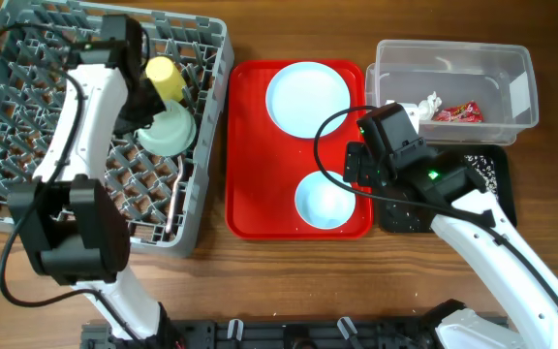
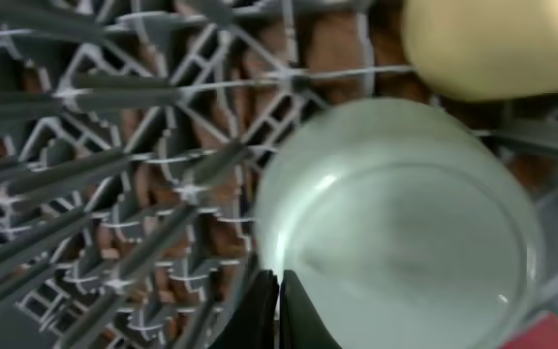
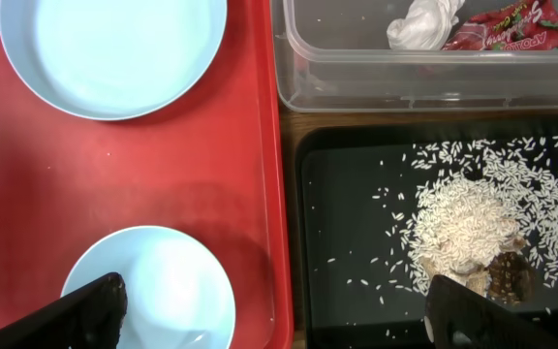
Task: Sort waste into correct bins and load items into the dishwasher rack
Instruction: 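Withdraw the left gripper from the rack toward the red tray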
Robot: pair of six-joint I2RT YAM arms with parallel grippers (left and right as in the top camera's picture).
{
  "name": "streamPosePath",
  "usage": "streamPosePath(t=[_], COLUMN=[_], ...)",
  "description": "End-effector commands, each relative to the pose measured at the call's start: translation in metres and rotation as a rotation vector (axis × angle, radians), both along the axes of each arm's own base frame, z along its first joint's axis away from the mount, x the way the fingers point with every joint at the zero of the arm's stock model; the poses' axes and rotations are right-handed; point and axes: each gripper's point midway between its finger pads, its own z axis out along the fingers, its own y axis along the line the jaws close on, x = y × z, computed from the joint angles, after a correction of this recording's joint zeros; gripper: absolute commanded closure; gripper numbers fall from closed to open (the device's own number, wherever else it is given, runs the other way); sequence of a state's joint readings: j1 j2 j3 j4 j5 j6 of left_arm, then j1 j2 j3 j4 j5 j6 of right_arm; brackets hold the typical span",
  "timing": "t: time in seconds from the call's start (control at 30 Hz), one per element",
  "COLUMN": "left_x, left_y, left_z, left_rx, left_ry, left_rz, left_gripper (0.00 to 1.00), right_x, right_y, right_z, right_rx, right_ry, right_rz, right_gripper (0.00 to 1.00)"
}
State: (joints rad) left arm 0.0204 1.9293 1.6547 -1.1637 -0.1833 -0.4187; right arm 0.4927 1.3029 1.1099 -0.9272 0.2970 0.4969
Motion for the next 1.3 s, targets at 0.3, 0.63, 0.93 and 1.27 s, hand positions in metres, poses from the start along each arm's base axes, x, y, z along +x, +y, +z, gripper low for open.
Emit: streamPosePath(t=[0.3, 0.63, 0.93, 1.27], left_x=[-0.018, -0.048, -0.061, -0.042], left_y=[-0.080, -0.115, -0.113, -0.144], left_z=[0.060, -0.004, -0.028, -0.023], left_rx=[-0.141, -0.167, -0.164, -0.328], left_ry=[-0.121, 0.010, 0.054, -0.039], left_rz=[-0.145, -0.293, -0.323, -0.311], left_gripper=[0.63, 0.60, 0.75, 0.93], right_x=[0.003, 0.003, 0.003, 0.003], right_y=[-0.003, -0.003, -0.003, -0.003], right_z=[0.005, 0.005, 0.005, 0.005], right_rx=[-0.014, -0.014, -0.014, -0.014], right_ry=[-0.018, -0.018, -0.018, -0.018], right_rz=[-0.013, -0.013, -0.013, -0.013], right_gripper=[0.00, 0.00, 0.00, 0.00])
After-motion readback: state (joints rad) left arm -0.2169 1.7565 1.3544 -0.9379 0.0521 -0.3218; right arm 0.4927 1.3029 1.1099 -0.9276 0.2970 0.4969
